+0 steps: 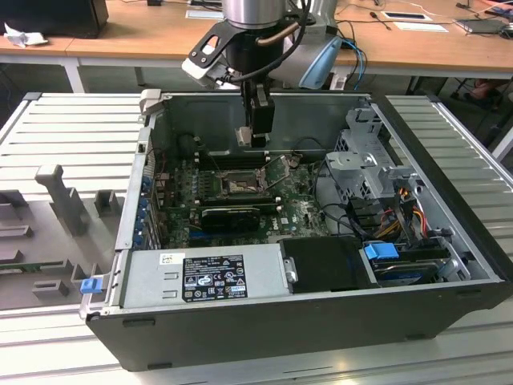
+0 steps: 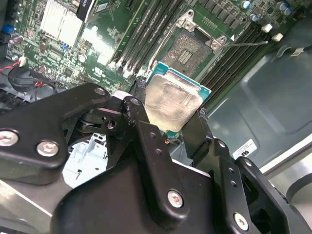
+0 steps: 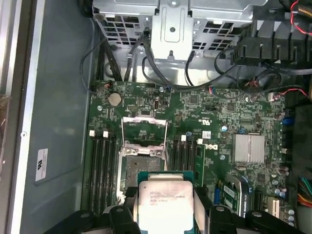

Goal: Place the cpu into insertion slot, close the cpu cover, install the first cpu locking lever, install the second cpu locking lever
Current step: 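Place the cpu into insertion slot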

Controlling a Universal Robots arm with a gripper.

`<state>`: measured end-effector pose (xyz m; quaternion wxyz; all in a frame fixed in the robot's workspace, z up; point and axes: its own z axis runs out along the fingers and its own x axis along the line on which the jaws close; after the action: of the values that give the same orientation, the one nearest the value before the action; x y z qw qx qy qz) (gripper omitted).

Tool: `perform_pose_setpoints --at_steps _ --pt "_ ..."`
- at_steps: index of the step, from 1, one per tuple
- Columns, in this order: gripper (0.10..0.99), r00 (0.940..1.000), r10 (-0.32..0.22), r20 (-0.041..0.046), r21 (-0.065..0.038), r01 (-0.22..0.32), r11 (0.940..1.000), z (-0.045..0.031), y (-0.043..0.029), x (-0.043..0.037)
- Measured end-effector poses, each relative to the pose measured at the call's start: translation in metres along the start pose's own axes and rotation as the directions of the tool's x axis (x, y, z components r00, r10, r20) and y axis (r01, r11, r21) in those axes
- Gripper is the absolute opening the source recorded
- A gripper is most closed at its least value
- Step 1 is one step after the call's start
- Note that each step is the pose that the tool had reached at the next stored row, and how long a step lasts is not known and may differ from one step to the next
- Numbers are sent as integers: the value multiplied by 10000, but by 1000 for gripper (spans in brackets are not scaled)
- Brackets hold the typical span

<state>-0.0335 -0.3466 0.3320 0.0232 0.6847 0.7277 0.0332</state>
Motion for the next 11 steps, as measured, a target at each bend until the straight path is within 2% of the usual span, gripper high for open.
perform_pose_setpoints --at_steps 11 --pt "541 10000 1 2 1 -1 10000 80 -7 -1"
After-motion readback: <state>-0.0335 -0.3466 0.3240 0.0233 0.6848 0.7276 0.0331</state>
